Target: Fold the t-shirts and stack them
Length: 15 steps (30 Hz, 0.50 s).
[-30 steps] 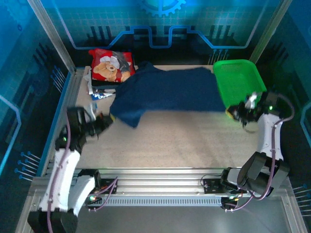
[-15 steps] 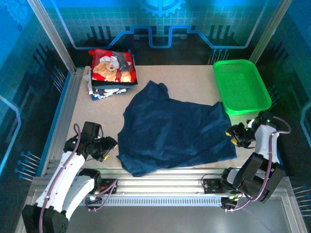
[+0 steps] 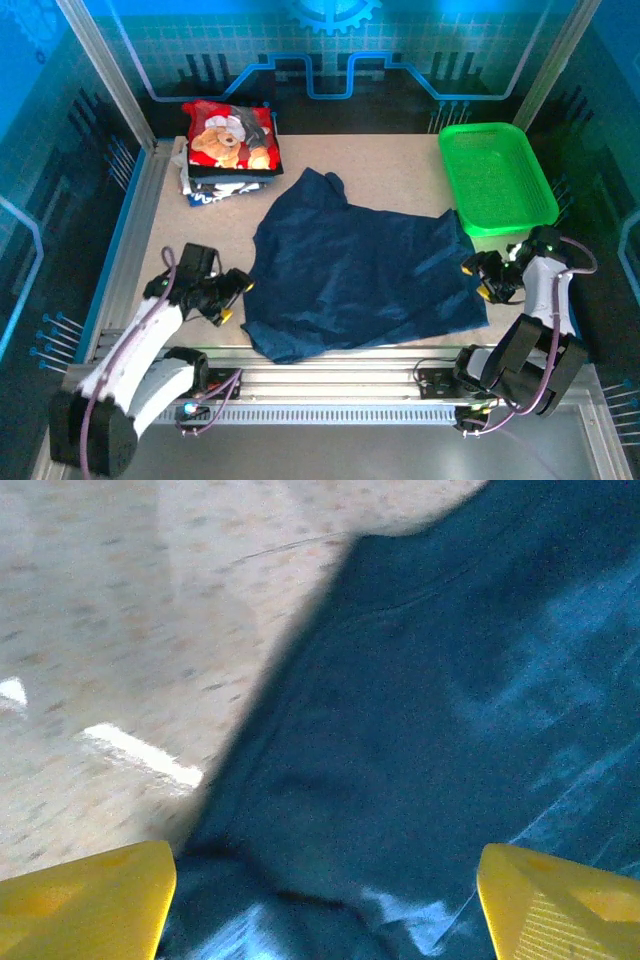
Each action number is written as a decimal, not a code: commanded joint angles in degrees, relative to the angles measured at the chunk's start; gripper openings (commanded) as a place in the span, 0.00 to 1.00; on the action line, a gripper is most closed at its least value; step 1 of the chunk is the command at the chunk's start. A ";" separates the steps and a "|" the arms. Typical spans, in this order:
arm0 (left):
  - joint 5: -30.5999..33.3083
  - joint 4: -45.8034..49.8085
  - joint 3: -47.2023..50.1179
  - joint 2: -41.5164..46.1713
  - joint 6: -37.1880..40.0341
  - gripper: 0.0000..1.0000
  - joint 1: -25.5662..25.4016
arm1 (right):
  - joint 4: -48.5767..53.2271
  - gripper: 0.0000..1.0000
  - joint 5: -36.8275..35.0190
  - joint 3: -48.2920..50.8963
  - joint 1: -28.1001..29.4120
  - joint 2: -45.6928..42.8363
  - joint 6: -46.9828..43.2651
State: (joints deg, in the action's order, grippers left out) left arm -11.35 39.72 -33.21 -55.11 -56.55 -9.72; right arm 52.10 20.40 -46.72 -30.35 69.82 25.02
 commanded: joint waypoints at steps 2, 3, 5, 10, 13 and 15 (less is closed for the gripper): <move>-3.68 -15.65 -9.61 -15.31 5.35 0.77 -4.35 | -0.68 0.71 -1.62 -3.38 4.15 -0.28 0.71; -4.29 -17.16 -11.56 -19.14 5.43 0.75 -5.27 | -0.90 0.74 -1.59 -5.24 4.91 -1.02 0.90; -6.08 -21.10 -13.66 -25.28 4.95 0.68 -6.22 | -1.59 0.76 -0.69 -6.40 6.74 -2.29 0.84; -6.84 -25.35 -18.43 -38.27 2.90 0.53 -6.70 | -3.88 0.76 0.45 -7.69 13.32 -0.11 2.57; -6.44 -25.84 -21.08 -44.11 2.27 0.48 -6.98 | -6.60 0.71 -1.33 -7.22 16.95 4.41 4.92; -4.31 -24.67 -22.73 -47.43 2.38 0.43 -6.81 | -10.31 0.59 -2.04 -6.14 18.76 8.33 7.37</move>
State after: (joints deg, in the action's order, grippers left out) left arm -16.36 15.27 -53.28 -99.72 -54.02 -16.08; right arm 46.26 19.51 -53.95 -13.63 74.11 28.88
